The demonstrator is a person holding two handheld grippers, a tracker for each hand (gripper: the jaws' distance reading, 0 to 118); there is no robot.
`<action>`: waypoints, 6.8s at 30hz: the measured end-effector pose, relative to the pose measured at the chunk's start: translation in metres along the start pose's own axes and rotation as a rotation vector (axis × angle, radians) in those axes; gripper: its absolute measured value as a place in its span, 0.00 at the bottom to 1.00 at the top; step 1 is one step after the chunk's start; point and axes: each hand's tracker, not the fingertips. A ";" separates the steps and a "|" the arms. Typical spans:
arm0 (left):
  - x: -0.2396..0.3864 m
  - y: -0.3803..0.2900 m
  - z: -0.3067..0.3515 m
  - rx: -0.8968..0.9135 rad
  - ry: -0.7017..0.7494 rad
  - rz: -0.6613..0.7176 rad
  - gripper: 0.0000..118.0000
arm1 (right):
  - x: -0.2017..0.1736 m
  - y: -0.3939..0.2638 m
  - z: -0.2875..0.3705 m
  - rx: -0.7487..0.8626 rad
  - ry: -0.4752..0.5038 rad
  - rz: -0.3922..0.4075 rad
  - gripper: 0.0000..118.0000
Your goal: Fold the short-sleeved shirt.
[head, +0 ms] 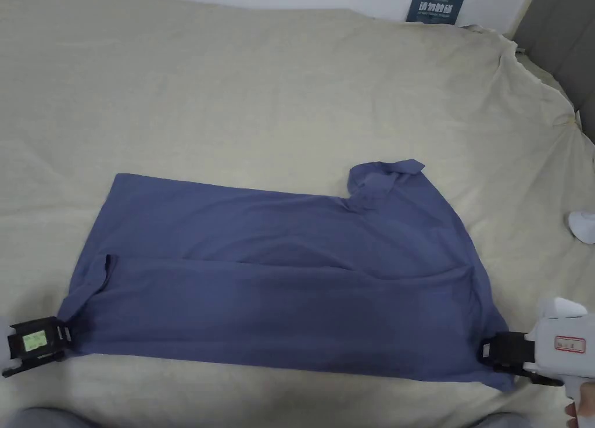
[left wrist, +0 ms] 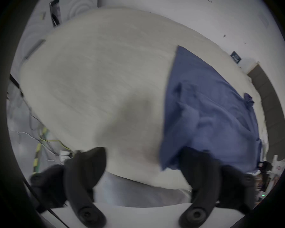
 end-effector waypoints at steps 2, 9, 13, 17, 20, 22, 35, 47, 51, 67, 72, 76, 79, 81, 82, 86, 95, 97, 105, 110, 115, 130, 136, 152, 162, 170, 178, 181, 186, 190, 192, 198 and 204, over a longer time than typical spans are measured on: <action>-0.008 0.010 0.017 0.095 0.064 0.002 0.88 | 0.001 0.011 0.018 0.052 -0.087 0.056 0.83; 0.016 0.050 0.085 0.429 -0.032 0.020 0.89 | -0.024 0.044 0.109 0.497 -0.090 0.071 0.86; 0.062 0.046 0.111 0.664 -0.062 -0.128 0.84 | -0.052 0.041 0.145 0.745 -0.043 0.095 0.88; 0.101 0.034 0.119 0.812 -0.099 -0.239 0.47 | -0.076 0.024 0.155 0.897 0.006 0.116 0.85; 0.120 0.026 0.113 0.824 -0.133 -0.316 0.33 | -0.089 0.011 0.151 0.914 0.031 0.143 0.81; 0.128 0.020 0.108 0.823 -0.150 -0.318 0.05 | -0.094 0.003 0.146 0.911 0.060 0.145 0.58; 0.130 0.015 0.098 0.764 -0.230 -0.294 0.00 | -0.102 -0.004 0.125 0.896 0.073 0.140 0.00; 0.126 0.161 0.036 0.449 -0.247 -0.182 0.54 | -0.109 0.019 0.106 0.856 0.094 0.125 0.00; 0.136 0.209 -0.014 0.268 -0.147 -0.199 0.95 | -0.119 0.030 0.097 0.814 0.094 0.121 0.00; 0.145 0.244 -0.146 -0.024 0.035 -0.180 0.10 | -0.114 0.069 0.042 0.675 0.045 0.106 0.00; 0.150 0.232 -0.150 -0.001 0.036 -0.242 0.00 | -0.114 0.070 0.039 0.663 0.042 0.106 0.00; 0.143 0.232 -0.126 0.116 -0.012 -0.206 0.00 | -0.113 0.078 0.043 0.651 0.048 0.116 0.00; 0.139 0.230 -0.101 0.197 -0.064 -0.217 0.00 | -0.109 0.100 0.046 0.630 0.054 0.121 0.00; 0.136 0.228 -0.086 0.244 -0.092 -0.210 0.00 | -0.105 0.125 0.044 0.623 0.057 0.125 0.00; 0.134 0.227 -0.078 0.258 -0.112 -0.199 0.00 | -0.108 0.141 0.044 0.604 0.051 0.126 0.00; 0.132 0.219 -0.055 0.289 -0.145 -0.176 0.00 | -0.104 0.213 0.013 0.413 0.061 0.087 0.00; 0.132 0.217 -0.052 0.269 -0.120 -0.165 0.00 | -0.092 0.264 -0.105 0.034 -0.147 0.060 0.95; 0.132 0.217 -0.055 0.261 -0.112 -0.157 0.00 | -0.091 0.262 -0.121 0.006 -0.174 0.069 0.94; 0.136 0.217 -0.070 0.231 -0.087 -0.166 0.00 | -0.089 0.251 -0.123 0.065 -0.184 0.013 0.02; 0.133 0.219 -0.069 0.224 -0.086 -0.155 0.00 | -0.078 0.252 -0.096 0.087 -0.129 0.008 0.02; 0.124 0.216 -0.051 0.242 -0.100 -0.138 0.00 | -0.080 0.244 -0.044 0.205 -0.075 0.088 0.01; 0.053 0.124 0.028 0.297 -0.168 -0.202 0.00 | -0.031 0.116 0.065 0.327 0.008 0.087 0.01; 0.040 0.070 0.012 0.230 -0.125 -0.248 0.00 | -0.016 0.057 0.048 0.265 -0.004 0.048 0.01; 0.016 0.014 -0.018 0.103 -0.068 -0.145 0.07 | -0.003 -0.005 -0.013 0.085 -0.063 0.011 0.04; 0.026 0.074 0.072 0.449 -0.116 -0.013 1.00 | -0.015 0.029 0.097 0.459 -0.116 0.018 0.93; 0.097 0.044 0.121 0.870 -0.099 -0.222 0.84 | -0.068 0.008 0.141 0.933 -0.094 0.135 0.98; 0.123 0.017 0.102 0.865 -0.182 -0.245 0.00 | -0.088 -0.023 0.127 0.950 0.031 0.121 0.42; 0.124 0.011 0.095 0.832 -0.219 -0.249 0.00 | -0.095 -0.034 0.120 0.980 0.015 0.149 0.00; 0.125 0.005 0.091 0.815 -0.231 -0.245 0.00 | -0.096 -0.032 0.116 0.972 0.036 0.163 0.00; 0.126 0.004 0.094 0.823 -0.224 -0.264 0.00 | -0.095 -0.028 0.111 0.955 0.043 0.140 0.00; 0.125 0.004 0.095 0.822 -0.225 -0.266 0.00 | -0.095 -0.027 0.109 0.948 0.048 0.130 0.00; 0.098 0.037 0.091 0.647 -0.354 -0.167 0.46 | -0.100 -0.025 0.106 0.910 0.063 0.137 0.00; 0.033 0.085 0.058 0.299 -0.620 -0.063 0.96 | -0.101 -0.020 0.103 0.893 0.055 0.140 0.00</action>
